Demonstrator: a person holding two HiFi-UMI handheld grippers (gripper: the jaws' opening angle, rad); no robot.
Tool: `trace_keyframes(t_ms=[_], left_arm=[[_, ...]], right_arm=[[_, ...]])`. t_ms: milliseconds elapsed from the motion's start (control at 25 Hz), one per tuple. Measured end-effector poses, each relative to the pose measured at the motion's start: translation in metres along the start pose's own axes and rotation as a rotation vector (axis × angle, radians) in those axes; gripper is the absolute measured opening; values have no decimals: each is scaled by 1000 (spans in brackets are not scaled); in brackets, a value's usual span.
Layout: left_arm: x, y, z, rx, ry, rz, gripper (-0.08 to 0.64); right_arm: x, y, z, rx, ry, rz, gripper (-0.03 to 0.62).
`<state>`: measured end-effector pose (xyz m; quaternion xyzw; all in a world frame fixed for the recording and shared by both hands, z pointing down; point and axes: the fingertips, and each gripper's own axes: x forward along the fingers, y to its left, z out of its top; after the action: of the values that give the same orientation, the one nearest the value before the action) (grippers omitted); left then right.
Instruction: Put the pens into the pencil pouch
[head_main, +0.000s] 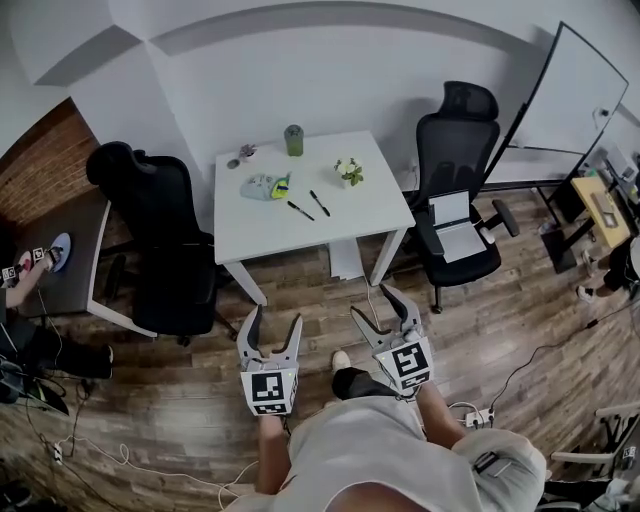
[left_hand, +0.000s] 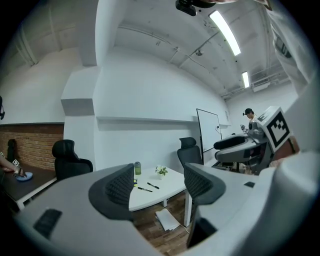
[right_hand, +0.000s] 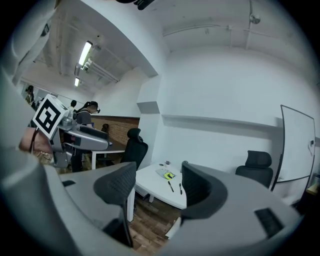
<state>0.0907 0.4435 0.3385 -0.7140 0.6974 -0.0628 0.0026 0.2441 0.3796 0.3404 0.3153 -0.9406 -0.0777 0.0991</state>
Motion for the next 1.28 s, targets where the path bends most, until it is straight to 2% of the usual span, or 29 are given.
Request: trace_keyframes(t_ms=[640, 1280], left_arm=[[124, 36, 15, 25, 10, 43, 308], [183, 52, 15, 37, 24, 75, 305]], right_arm=[[108, -85, -2, 8, -11, 43, 278], [167, -131, -10, 29, -10, 57, 278]])
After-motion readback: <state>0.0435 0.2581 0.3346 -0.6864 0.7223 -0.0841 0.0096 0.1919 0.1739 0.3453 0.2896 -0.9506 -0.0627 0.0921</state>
